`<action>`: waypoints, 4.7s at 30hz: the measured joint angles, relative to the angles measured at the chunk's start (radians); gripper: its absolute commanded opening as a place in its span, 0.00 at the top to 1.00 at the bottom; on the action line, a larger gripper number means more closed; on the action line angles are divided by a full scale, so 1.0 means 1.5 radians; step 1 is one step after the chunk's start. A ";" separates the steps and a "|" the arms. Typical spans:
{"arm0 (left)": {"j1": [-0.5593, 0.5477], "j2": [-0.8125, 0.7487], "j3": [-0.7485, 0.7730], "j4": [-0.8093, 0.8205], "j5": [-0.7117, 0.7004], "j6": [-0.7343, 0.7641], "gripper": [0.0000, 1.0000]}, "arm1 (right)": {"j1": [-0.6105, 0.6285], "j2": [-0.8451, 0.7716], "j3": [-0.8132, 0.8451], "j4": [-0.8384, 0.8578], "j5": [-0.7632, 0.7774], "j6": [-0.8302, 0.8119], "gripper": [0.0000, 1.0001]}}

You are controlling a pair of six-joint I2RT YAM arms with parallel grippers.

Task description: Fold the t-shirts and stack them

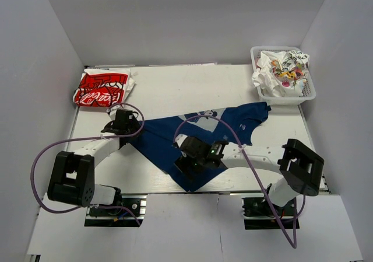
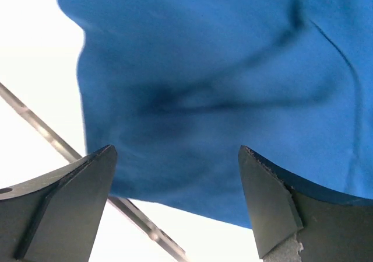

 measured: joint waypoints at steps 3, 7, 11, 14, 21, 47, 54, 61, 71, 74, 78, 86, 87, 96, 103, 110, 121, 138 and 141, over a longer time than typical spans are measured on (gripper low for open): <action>0.000 0.001 0.000 0.001 -0.012 -0.002 0.23 | 0.030 0.039 0.030 0.016 -0.007 -0.023 0.10; 0.003 0.029 0.004 -0.010 -0.036 -0.017 0.34 | 0.063 0.075 0.047 0.024 -0.005 -0.044 0.10; 0.015 0.077 0.043 -0.034 -0.060 -0.039 0.55 | 0.079 0.112 0.055 0.021 0.025 -0.038 0.10; 0.024 0.087 0.052 -0.046 -0.073 -0.056 0.58 | 0.083 0.113 0.058 0.017 0.063 -0.005 0.10; 0.047 0.076 0.054 -0.109 -0.113 -0.118 0.61 | 0.079 0.069 0.028 -0.012 0.170 0.089 0.10; 0.061 0.068 0.042 0.027 0.130 -0.028 0.46 | 0.055 -0.072 -0.065 0.101 0.082 0.030 0.10; 0.059 0.074 0.044 -0.005 0.100 -0.033 1.00 | 0.031 -0.017 -0.047 0.102 0.120 0.063 0.12; 0.059 0.031 0.044 -0.044 0.059 -0.032 1.00 | 0.019 0.009 -0.034 0.095 0.085 0.066 0.16; 0.058 -0.010 0.043 -0.084 0.013 -0.036 1.00 | 0.017 0.007 -0.048 0.042 0.045 0.088 0.67; 0.058 -0.034 0.039 -0.089 0.001 -0.038 1.00 | 0.014 -0.007 -0.062 0.016 0.072 0.116 1.00; 0.058 -0.063 0.034 -0.094 -0.005 -0.039 1.00 | -0.001 -0.052 -0.073 -0.025 0.151 0.165 1.00; 0.058 -0.093 0.064 -0.105 -0.029 -0.038 1.00 | -0.063 -0.176 0.022 -0.185 0.445 0.239 1.00; 0.058 -0.093 0.077 -0.104 -0.031 -0.036 1.00 | -0.070 -0.195 0.043 -0.200 0.482 0.246 1.00; 0.056 -0.169 0.212 -0.075 -0.044 0.002 1.00 | -0.094 -0.436 0.102 0.114 0.713 -0.089 1.00; 0.053 -0.293 0.265 -0.043 -0.046 0.042 1.00 | -0.092 -0.458 0.274 0.253 0.647 -0.391 1.00; 0.051 -0.453 0.315 -0.041 -0.047 0.059 1.00 | -0.090 -0.407 0.531 0.121 0.502 -0.469 1.00; 0.061 -0.516 0.461 -0.016 0.005 0.093 1.00 | -0.089 -0.407 0.641 0.105 0.400 -0.554 1.00; 0.064 0.021 0.312 0.119 0.050 0.086 0.46 | -0.407 -0.032 0.285 0.610 0.477 -0.685 1.00; 0.063 0.153 0.344 0.104 0.077 0.081 0.17 | -0.469 0.120 0.358 0.524 0.421 -0.584 0.68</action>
